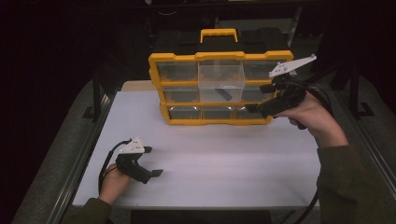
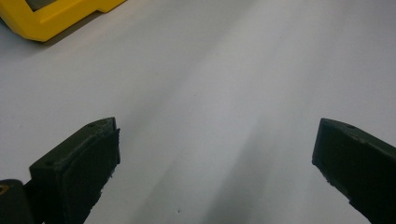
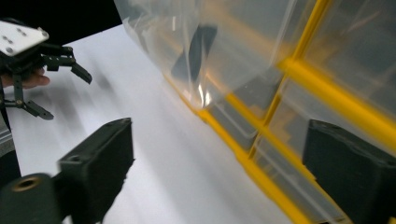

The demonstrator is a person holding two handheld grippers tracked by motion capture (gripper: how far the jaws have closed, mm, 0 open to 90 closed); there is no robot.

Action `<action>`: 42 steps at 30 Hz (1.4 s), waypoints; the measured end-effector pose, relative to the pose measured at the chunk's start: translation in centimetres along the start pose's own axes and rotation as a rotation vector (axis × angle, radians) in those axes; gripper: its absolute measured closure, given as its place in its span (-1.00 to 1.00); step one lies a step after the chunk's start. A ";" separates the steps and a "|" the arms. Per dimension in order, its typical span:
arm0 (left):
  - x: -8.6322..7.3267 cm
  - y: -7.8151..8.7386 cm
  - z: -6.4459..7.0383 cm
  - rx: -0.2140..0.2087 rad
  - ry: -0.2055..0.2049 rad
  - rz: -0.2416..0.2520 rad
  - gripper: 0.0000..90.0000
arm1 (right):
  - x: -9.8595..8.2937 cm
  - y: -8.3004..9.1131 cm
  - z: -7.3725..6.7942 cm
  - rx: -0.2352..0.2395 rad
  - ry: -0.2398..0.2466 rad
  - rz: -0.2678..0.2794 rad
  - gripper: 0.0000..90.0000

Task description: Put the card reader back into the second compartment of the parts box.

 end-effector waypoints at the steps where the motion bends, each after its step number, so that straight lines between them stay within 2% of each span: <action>1: 0.0 0.0 0.0 0.000 0.001 0.001 -0.99 | -0.6 -0.4 0.0 0.002 -0.004 0.003 -0.93; 4: 0.0 0.0 0.0 0.001 0.001 0.001 -0.99 | -2.0 -1.5 0.0 0.000 -0.015 0.007 -1.00; 16: 0.0 0.1 0.0 0.001 0.000 0.006 -0.99 | -7.1 -5.8 -0.8 -0.014 -0.006 -0.012 -1.00; 19: 0.0 0.1 0.0 0.001 -0.001 0.005 -0.99 | -8.1 -6.5 -1.0 -0.021 -0.013 -0.001 -1.00; 26: 0.0 0.1 0.1 0.003 -0.007 0.008 -0.99 | -10.6 -7.5 -0.9 -0.032 -0.037 0.022 -1.00; 37: 0.1 0.2 0.3 0.002 -0.018 0.006 -0.99 | -14.7 -8.5 -0.9 0.009 -0.075 0.020 -1.00; 42: 0.0 0.2 0.3 0.001 -0.022 0.006 -0.99 | -16.2 -8.8 -0.5 -0.010 -0.073 0.010 -1.00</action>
Point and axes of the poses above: each handheld gripper's, and its own axes: y roughly backward along the jaws, x roughly out of its top, z roughly to its right, the point moved 10 cm from there along -y, roughly forward along the jaws, and after that the axes turned 14 degrees about -y, right-handed, at the moved point
